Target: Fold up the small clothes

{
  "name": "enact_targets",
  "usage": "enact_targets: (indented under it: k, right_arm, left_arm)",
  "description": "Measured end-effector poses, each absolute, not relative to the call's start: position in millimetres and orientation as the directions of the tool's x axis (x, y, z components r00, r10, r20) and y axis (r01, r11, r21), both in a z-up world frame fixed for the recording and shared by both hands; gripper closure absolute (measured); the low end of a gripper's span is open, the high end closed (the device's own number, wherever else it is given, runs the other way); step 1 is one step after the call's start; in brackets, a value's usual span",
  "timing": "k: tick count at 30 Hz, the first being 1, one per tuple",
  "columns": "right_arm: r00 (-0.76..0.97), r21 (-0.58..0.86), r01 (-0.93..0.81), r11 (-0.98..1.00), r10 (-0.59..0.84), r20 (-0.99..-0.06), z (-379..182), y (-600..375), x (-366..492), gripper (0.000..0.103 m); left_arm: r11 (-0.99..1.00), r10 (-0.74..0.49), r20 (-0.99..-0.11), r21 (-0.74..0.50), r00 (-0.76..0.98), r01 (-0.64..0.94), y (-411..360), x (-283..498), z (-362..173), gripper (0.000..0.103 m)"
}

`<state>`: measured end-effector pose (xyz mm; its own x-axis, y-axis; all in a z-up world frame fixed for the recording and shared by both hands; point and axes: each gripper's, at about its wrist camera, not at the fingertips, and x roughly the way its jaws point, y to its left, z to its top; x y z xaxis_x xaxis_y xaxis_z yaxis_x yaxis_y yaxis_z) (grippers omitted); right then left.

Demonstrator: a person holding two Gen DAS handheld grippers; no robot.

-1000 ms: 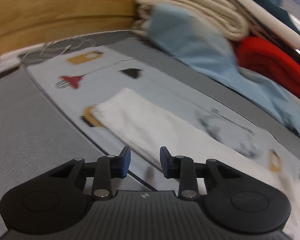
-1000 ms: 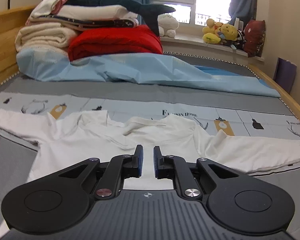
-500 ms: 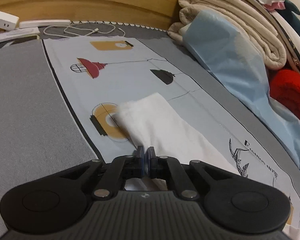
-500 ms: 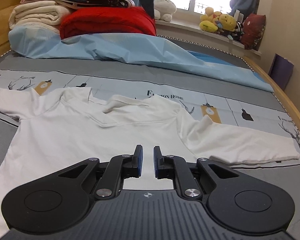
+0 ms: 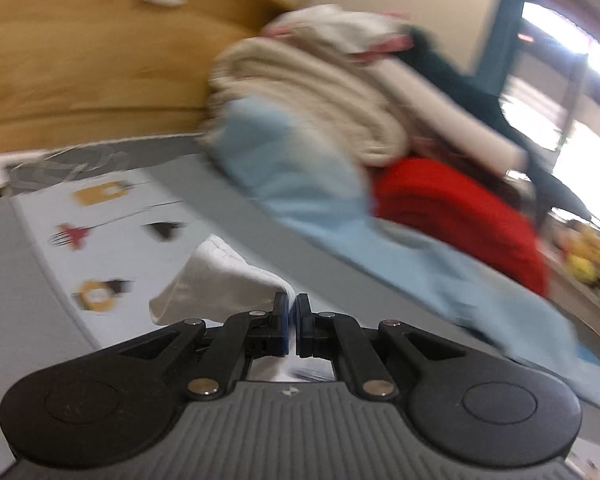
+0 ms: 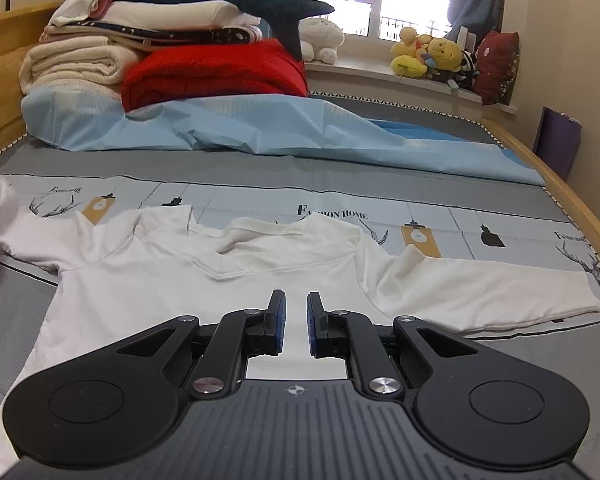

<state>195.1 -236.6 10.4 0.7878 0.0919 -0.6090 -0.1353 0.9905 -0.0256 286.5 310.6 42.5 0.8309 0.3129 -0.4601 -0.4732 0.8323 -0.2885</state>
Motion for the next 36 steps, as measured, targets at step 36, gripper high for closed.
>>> enact_targets:
  k: [36]
  right_arm:
    - [0.637,0.398,0.218,0.891,0.18,-0.75,-95,-299,287,0.081]
  left_arm:
    - [0.832,-0.068,-0.799,-0.376,0.598,-0.409,170,325,-8,0.087]
